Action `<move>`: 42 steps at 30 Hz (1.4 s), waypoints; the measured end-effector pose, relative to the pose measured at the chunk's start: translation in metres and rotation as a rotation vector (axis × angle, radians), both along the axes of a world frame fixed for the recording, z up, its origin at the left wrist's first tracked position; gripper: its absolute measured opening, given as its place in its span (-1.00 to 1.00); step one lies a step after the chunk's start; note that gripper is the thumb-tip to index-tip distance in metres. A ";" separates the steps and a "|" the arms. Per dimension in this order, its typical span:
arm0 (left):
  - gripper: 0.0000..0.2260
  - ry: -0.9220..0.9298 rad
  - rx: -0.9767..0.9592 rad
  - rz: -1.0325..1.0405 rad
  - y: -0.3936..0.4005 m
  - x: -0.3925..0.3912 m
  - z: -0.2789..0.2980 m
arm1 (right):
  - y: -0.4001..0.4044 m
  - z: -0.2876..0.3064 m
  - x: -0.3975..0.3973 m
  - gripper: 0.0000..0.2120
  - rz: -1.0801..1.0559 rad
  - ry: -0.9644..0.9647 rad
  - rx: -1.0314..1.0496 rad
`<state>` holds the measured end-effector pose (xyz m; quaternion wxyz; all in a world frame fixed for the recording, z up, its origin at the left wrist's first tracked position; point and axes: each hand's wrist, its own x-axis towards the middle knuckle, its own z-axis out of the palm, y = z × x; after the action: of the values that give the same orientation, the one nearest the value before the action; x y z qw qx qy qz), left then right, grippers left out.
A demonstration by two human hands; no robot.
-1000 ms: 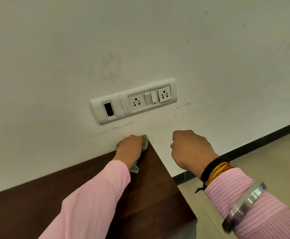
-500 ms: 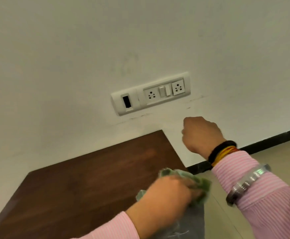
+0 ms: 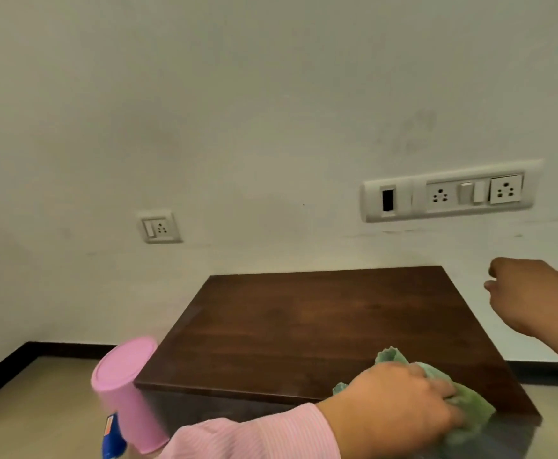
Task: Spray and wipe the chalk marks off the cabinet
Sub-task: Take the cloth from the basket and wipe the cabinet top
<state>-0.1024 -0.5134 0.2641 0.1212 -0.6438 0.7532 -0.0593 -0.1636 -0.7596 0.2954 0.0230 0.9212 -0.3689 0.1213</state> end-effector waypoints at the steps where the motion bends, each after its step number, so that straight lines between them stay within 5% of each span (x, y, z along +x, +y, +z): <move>1: -0.70 0.003 -0.049 -0.008 0.003 -0.001 0.005 | 0.001 -0.002 0.003 -0.81 0.007 0.007 -0.013; 8: -0.66 0.038 -0.084 0.136 0.027 0.017 0.005 | -0.029 -0.037 0.024 -0.93 -0.022 -0.042 -0.017; 17: -0.54 0.164 -0.169 0.208 0.075 0.035 0.006 | -0.157 -0.143 0.074 -0.70 -0.015 -0.163 0.014; 21: -0.53 0.171 -0.143 0.236 0.080 0.035 0.003 | -0.103 -0.100 0.060 -0.73 -0.080 -0.133 0.150; 27: -0.53 0.150 -0.148 0.222 0.078 0.031 0.008 | -0.121 -0.114 0.068 -0.63 -0.003 -0.122 0.046; 30: -0.47 0.158 -0.221 0.323 0.084 0.039 0.020 | -0.084 -0.088 0.052 -0.85 0.081 -0.092 0.039; 35: -0.39 0.096 -0.173 0.596 0.121 0.077 0.030 | 0.133 0.040 0.012 -0.58 0.416 0.077 0.073; 42: -0.52 -0.059 -0.170 1.103 0.247 0.137 0.010 | 0.207 0.051 0.017 -0.52 0.757 0.092 0.115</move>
<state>0.0350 -0.2661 0.2744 0.1030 -0.9481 0.2935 -0.0656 -0.1466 -0.5526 0.3463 -0.0584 0.9965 -0.0074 0.0589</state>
